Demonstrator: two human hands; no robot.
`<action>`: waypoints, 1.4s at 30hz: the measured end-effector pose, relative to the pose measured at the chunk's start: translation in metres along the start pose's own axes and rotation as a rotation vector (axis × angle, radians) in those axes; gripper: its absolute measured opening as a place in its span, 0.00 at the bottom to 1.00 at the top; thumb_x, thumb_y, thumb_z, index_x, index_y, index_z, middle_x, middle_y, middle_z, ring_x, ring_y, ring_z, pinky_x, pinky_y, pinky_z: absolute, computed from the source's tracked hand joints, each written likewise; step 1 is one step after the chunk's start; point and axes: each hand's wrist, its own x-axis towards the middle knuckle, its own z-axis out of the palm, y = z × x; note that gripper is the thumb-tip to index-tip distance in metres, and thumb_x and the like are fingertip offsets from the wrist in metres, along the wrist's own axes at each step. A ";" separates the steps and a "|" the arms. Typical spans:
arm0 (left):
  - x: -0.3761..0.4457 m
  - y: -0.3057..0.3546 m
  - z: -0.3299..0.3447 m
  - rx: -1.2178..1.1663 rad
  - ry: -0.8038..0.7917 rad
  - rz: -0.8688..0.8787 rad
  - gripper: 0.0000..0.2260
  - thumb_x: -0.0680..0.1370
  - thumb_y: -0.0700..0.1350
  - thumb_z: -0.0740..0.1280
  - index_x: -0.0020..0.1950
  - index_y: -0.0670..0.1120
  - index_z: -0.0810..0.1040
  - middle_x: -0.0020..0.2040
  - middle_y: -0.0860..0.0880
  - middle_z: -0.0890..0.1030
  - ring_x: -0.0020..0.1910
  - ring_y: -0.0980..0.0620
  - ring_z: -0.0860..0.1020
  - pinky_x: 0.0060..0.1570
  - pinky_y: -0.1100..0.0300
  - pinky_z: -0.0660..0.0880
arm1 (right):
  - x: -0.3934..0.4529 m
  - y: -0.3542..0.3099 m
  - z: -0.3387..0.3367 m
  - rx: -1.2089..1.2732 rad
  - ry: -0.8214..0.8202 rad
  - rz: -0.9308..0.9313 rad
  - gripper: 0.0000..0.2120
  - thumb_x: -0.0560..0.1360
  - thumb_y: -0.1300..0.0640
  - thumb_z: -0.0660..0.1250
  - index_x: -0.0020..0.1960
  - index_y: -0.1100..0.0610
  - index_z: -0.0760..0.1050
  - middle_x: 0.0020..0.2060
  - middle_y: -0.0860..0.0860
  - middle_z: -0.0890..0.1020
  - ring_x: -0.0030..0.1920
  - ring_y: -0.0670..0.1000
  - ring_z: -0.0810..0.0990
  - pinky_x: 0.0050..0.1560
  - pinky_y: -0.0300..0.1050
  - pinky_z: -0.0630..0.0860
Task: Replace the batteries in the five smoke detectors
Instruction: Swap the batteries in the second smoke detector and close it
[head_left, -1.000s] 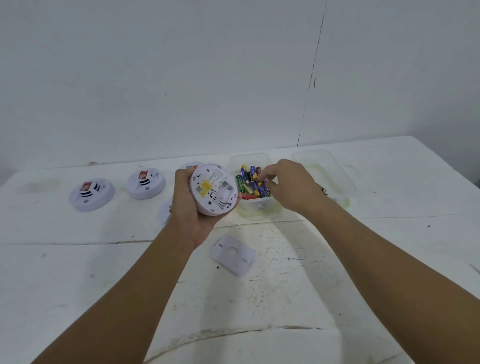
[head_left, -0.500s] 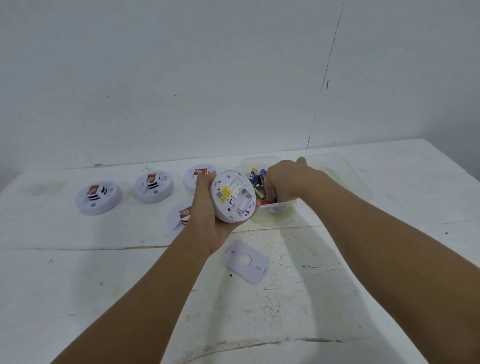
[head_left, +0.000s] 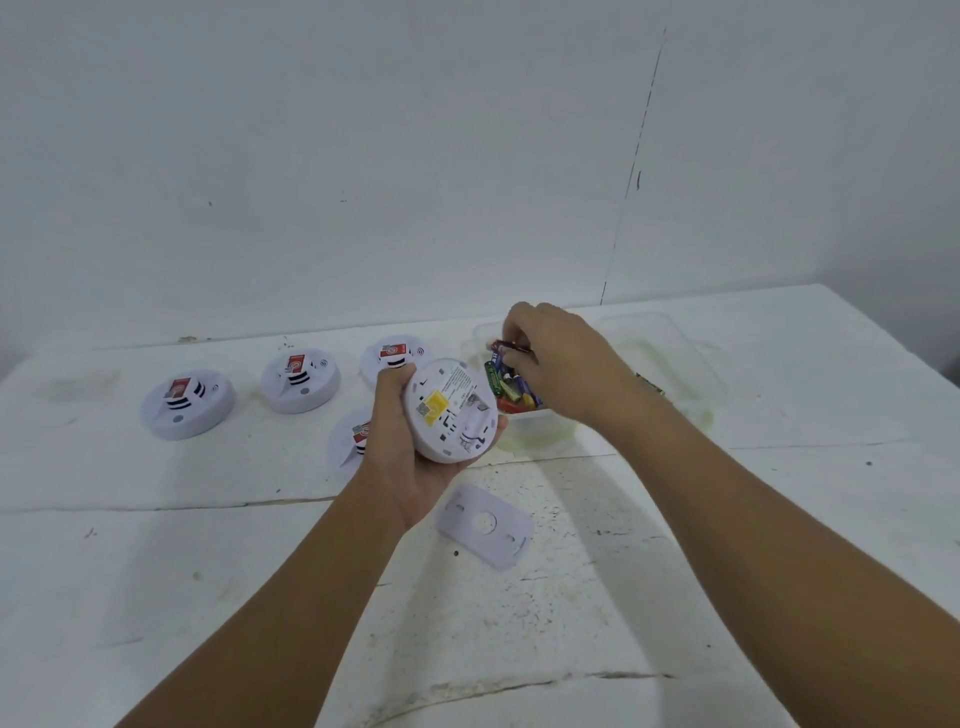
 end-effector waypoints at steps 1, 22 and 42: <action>-0.002 0.000 -0.002 0.002 -0.012 0.005 0.22 0.81 0.57 0.64 0.67 0.42 0.80 0.60 0.38 0.84 0.64 0.35 0.79 0.65 0.37 0.76 | -0.007 -0.006 0.005 0.119 0.055 -0.003 0.10 0.83 0.56 0.65 0.64 0.53 0.74 0.51 0.52 0.78 0.51 0.54 0.78 0.54 0.52 0.75; -0.053 -0.036 -0.058 -0.167 -0.164 -0.160 0.24 0.81 0.55 0.62 0.70 0.40 0.75 0.67 0.35 0.77 0.74 0.38 0.70 0.77 0.39 0.61 | -0.130 -0.050 0.097 1.115 0.258 0.197 0.11 0.80 0.55 0.74 0.59 0.43 0.78 0.45 0.47 0.86 0.49 0.50 0.86 0.56 0.59 0.81; -0.041 -0.034 -0.064 -0.083 -0.103 -0.168 0.29 0.82 0.61 0.63 0.77 0.44 0.73 0.70 0.39 0.76 0.68 0.39 0.74 0.72 0.39 0.70 | -0.125 -0.034 0.104 1.317 0.207 0.228 0.06 0.83 0.57 0.69 0.58 0.47 0.79 0.50 0.50 0.87 0.53 0.47 0.85 0.54 0.45 0.79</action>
